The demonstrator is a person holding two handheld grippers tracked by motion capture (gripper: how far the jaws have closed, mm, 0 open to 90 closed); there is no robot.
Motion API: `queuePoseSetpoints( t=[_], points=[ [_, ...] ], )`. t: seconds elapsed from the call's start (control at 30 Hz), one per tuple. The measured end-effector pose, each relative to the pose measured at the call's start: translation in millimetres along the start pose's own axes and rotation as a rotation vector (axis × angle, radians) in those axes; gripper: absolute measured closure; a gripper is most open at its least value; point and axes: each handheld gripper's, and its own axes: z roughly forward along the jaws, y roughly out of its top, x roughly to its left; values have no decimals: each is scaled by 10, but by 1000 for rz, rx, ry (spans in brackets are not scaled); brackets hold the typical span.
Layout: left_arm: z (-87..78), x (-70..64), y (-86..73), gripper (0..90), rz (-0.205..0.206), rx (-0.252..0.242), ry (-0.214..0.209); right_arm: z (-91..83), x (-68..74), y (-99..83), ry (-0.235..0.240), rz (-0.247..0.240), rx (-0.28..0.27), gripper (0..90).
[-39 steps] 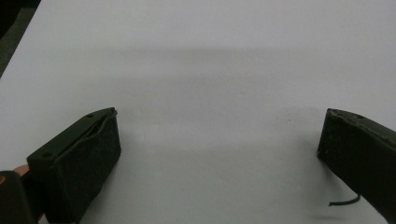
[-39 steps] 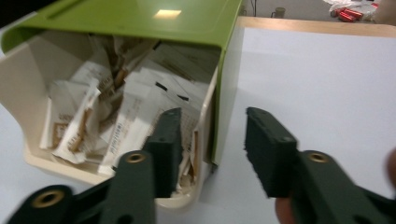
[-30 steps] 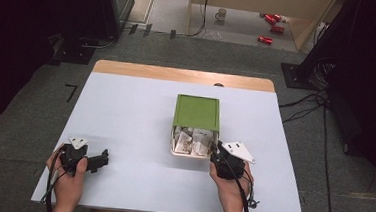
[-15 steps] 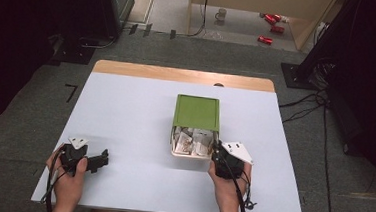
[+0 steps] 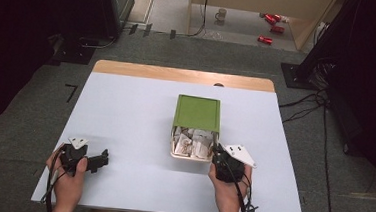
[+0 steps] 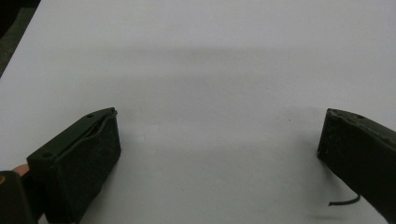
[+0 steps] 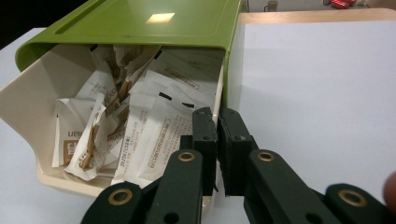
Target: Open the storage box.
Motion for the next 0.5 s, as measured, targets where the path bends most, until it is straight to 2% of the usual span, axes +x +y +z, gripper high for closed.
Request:
queuePoseSetpoints(
  t=[0.5],
  points=[
    [0, -1, 0, 0, 0, 0, 0, -180, -6, -117, 23, 6, 8, 883]
  ],
)
